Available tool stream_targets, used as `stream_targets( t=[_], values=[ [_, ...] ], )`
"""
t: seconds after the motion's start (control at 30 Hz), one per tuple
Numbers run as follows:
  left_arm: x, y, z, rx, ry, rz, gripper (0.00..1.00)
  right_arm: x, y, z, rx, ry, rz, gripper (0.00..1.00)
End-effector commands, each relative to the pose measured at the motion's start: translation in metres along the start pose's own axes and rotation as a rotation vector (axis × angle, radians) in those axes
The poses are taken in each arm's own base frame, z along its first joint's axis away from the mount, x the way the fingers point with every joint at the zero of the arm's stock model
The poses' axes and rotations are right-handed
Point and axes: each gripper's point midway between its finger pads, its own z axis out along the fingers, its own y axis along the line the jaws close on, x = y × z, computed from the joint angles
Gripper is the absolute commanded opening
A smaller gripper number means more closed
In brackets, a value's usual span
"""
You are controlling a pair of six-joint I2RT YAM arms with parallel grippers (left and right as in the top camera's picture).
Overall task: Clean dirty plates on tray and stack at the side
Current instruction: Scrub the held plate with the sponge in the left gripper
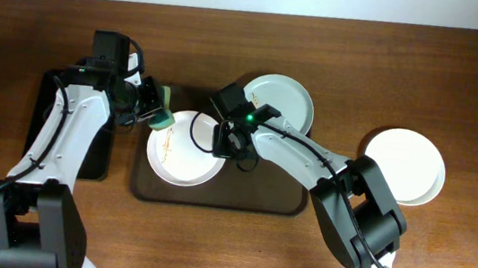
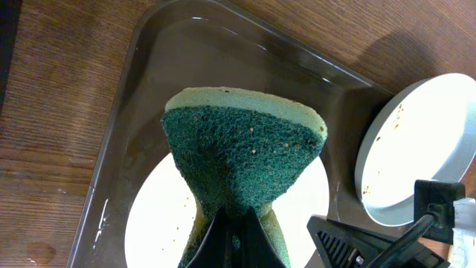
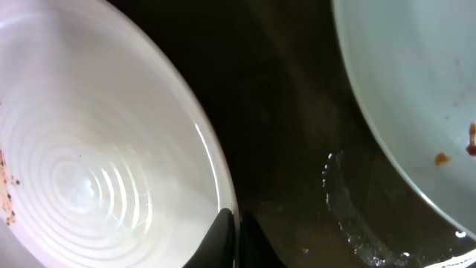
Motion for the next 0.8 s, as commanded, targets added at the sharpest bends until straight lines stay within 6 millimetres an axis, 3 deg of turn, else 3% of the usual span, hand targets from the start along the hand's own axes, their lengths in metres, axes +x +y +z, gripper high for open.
stream_targets(
  t=[0.0, 0.07, 0.13, 0.2, 0.27, 0.6, 0.77],
  values=[
    [0.000, 0.001, 0.001, -0.008, -0.001, 0.013, 0.01, 0.007, -0.006, 0.011, 0.030, 0.021, 0.032, 0.19],
    [0.000, 0.001, 0.001, -0.009, 0.001, 0.013, 0.01, 0.003, -0.003, 0.011, 0.017, 0.005, 0.024, 0.31],
    [0.000, 0.001, 0.001, -0.009, 0.001, 0.013, 0.01, -0.003, 0.001, 0.011, 0.001, -0.017, 0.017, 0.34],
    [0.001, 0.002, 0.002, -0.009, 0.003, 0.012, 0.01, -0.003, 0.001, 0.012, 0.002, -0.020, 0.016, 0.25],
    [0.004, 0.004, 0.004, -0.016, 0.011, 0.010, 0.01, -0.003, 0.000, 0.015, 0.006, -0.016, 0.017, 0.06],
    [0.026, 0.023, 0.023, -0.069, 0.052, 0.051, 0.01, 0.001, -0.001, 0.021, 0.003, 0.002, 0.022, 0.04],
    [0.045, 0.017, 0.037, -0.108, 0.078, 0.295, 0.01, 0.001, 0.000, 0.021, -0.001, 0.000, 0.022, 0.04]
  ],
)
